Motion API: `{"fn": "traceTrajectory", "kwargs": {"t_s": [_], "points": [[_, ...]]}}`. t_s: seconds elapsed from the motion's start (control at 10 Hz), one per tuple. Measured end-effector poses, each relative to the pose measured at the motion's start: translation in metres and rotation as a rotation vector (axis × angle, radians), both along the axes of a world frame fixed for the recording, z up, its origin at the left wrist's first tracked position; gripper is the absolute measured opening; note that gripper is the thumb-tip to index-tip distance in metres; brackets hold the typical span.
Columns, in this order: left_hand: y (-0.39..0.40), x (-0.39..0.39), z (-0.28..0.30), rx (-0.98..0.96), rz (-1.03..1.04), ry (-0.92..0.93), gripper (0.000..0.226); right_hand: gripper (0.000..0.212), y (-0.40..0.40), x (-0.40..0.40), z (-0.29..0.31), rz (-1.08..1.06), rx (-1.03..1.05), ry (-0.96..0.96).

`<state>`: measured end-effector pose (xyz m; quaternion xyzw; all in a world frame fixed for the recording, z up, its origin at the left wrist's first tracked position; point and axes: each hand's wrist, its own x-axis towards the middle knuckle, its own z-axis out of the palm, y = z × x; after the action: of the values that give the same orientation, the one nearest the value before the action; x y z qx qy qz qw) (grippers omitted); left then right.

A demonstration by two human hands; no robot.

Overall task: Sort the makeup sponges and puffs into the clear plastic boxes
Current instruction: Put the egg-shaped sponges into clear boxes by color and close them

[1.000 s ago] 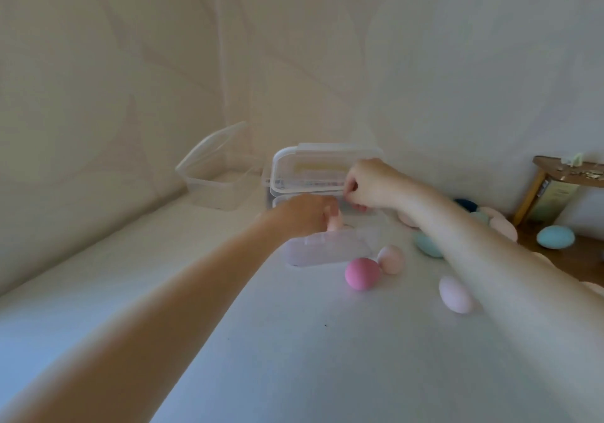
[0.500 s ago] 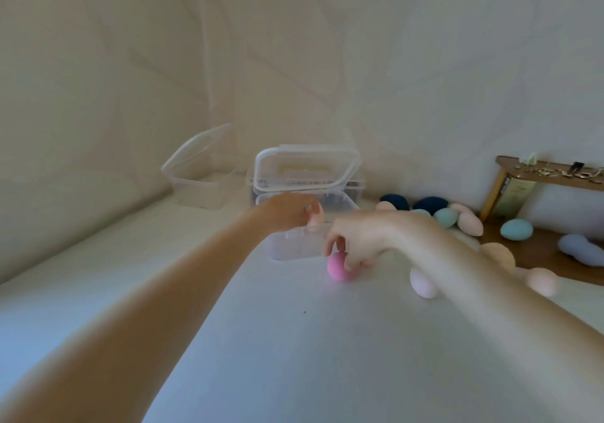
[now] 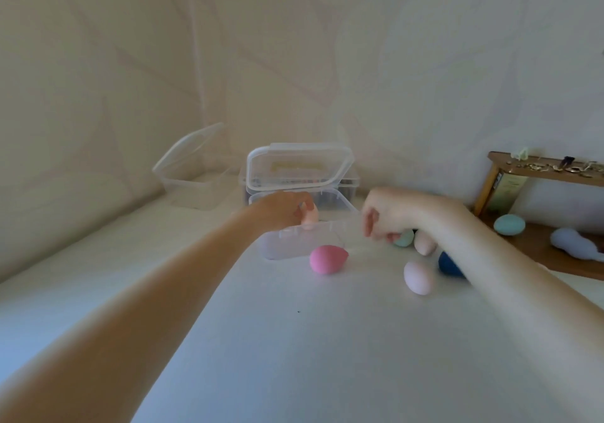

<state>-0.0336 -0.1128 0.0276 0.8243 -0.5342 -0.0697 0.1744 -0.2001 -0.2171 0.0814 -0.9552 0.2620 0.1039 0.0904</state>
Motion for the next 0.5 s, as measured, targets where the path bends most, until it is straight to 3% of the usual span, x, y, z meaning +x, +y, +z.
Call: {"fn": "traceTrajectory", "kwargs": {"t_s": [0.1, 0.2, 0.3, 0.4, 0.5], "points": [[-0.003, 0.003, -0.002, 0.007, -0.017, 0.026, 0.028, 0.035, -0.011, 0.002, 0.029, -0.020, -0.013, -0.298], [-0.005, 0.005, -0.005, 0.016, -0.026, 0.025, 0.020, 0.026, -0.007, 0.028, 0.032, 0.068, 0.046, -0.416], [-0.006, 0.007, -0.007, 0.025, -0.021, 0.028, 0.018, 0.029, 0.001, 0.053, 0.007, 0.089, -0.007, -0.303], [-0.009, 0.010, -0.009, 0.058, 0.008, -0.012, 0.017, 0.016, 0.001, 0.067, -0.019, 0.090, -0.079, -0.157], [-0.009, 0.012, -0.011, 0.052, 0.009, -0.020, 0.027, 0.020, 0.005, 0.073, -0.025, 0.070, -0.167, -0.151]]}}
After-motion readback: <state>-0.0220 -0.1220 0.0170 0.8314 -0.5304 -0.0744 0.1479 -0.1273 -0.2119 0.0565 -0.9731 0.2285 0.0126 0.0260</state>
